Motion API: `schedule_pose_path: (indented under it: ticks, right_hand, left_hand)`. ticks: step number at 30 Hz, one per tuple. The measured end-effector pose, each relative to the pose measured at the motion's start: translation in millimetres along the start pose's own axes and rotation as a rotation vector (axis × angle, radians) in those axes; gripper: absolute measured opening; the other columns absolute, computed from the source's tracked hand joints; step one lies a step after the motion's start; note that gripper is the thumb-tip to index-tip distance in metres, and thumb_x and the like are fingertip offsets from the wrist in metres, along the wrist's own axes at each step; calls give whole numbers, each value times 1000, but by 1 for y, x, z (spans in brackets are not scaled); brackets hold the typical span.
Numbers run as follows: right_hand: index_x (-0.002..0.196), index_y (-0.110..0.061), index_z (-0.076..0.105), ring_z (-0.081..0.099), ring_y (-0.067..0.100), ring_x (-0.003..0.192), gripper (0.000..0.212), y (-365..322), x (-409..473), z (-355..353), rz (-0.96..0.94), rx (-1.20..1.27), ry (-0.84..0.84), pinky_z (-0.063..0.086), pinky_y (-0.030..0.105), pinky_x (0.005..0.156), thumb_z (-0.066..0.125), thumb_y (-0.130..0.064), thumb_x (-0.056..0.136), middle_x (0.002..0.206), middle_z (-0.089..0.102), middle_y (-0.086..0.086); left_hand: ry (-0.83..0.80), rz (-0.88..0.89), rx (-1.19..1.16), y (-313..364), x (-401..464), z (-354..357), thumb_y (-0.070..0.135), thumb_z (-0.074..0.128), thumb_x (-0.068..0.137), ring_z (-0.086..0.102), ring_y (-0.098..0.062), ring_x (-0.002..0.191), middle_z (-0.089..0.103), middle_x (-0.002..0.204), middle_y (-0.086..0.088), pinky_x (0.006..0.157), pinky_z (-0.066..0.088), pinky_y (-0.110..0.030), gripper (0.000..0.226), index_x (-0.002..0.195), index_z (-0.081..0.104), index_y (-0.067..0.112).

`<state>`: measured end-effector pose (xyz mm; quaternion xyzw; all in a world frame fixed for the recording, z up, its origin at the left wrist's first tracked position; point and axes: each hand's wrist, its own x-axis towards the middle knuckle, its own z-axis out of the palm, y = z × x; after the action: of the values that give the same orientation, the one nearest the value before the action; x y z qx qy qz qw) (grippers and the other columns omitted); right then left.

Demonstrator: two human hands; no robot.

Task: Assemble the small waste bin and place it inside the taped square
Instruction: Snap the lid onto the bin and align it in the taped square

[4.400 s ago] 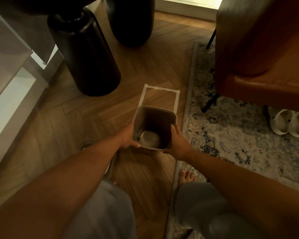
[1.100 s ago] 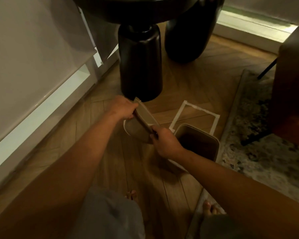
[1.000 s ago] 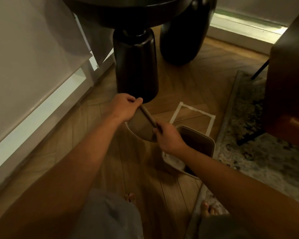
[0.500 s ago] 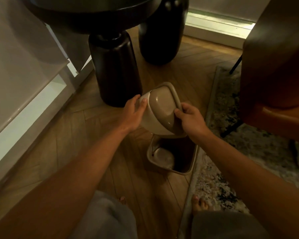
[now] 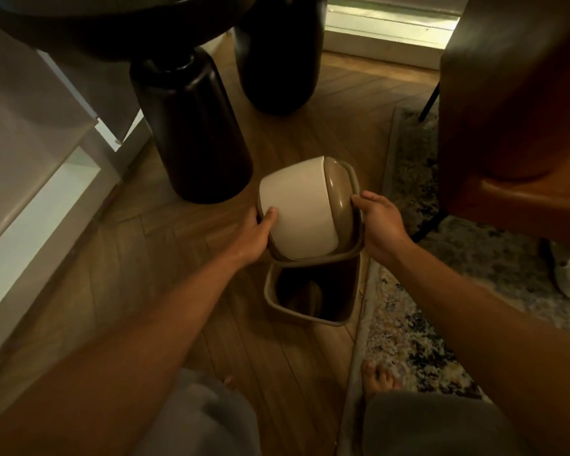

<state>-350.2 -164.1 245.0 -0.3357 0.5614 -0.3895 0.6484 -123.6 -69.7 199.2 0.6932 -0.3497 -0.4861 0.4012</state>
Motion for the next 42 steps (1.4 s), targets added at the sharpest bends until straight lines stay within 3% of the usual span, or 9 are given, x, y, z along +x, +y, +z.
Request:
schedule_pose_path:
  ticks: [4, 9, 16, 22, 31, 34, 38, 40, 42]
  right_hand:
    - [95, -20, 78, 72, 15, 95, 12, 16, 12, 0, -42, -164, -29, 58, 35, 86, 69, -28, 96, 98, 79, 2]
    - [141, -15, 63, 63, 23, 120, 50, 38, 21, -7, -12, -441, -98, 49, 44, 107, 53, -47, 103, 130, 68, 4]
    - [155, -20, 47, 49, 27, 139, 59, 63, 12, -25, -2, -714, -182, 39, 43, 116, 36, -54, 108, 154, 52, 8]
    - [156, -22, 47, 46, 27, 143, 62, 69, 6, -42, 57, -755, -218, 37, 44, 119, 35, -58, 106, 157, 49, 6]
    - [156, -25, 45, 53, 17, 122, 67, 72, -14, -62, 94, -803, -265, 43, 31, 93, 39, -64, 103, 154, 52, 2]
    - [159, -27, 40, 52, 17, 124, 67, 77, -24, -70, 121, -786, -305, 46, 33, 96, 42, -62, 103, 155, 50, 2]
    - [157, -22, 43, 56, 15, 108, 64, 85, -38, -75, 149, -784, -319, 49, 27, 84, 47, -58, 103, 148, 55, 4]
    - [157, -23, 42, 60, 15, 99, 64, 89, -43, -75, 158, -761, -327, 51, 23, 69, 50, -56, 103, 142, 58, 5]
    - [158, -23, 38, 62, 17, 103, 66, 92, -45, -75, 149, -751, -331, 52, 24, 72, 53, -54, 102, 143, 57, 7]
  left_hand:
    - [41, 25, 113, -13, 8, -1, 46, 49, 104, 48, -22, 139, 48, 155, -3, 106, 42, -32, 60, 157, 36, 21]
    - [42, 35, 157, -21, 6, 4, 33, 51, 106, 46, -16, 139, 46, 156, -3, 88, 42, -10, 57, 158, 34, 19]
    - [-2, -17, 288, -35, 3, 6, 36, 57, 103, 51, -29, 137, 49, 154, -6, 109, 47, -47, 59, 157, 39, 20]
    - [-55, -43, 305, -36, 1, 5, 43, 65, 97, 50, -27, 137, 53, 151, -4, 107, 48, -53, 64, 155, 42, 26]
    - [-147, -75, 306, -36, -5, 4, 36, 74, 91, 51, -21, 133, 49, 154, -6, 106, 49, -44, 77, 157, 36, 19]
    - [-182, -101, 268, -38, -5, 2, 28, 78, 88, 53, -24, 132, 50, 153, -12, 100, 51, -39, 81, 157, 35, 21]
    - [-222, -142, 228, -38, -6, 0, 22, 83, 83, 48, -29, 139, 43, 157, -14, 107, 49, -52, 87, 156, 36, 24]
    - [-240, -148, 215, -38, -6, -1, 21, 83, 83, 47, -28, 139, 43, 158, -12, 102, 53, -48, 84, 154, 39, 25]
    - [-259, -154, 233, -38, -7, -3, 21, 83, 83, 49, -27, 137, 45, 156, -11, 89, 57, -38, 81, 152, 40, 26]
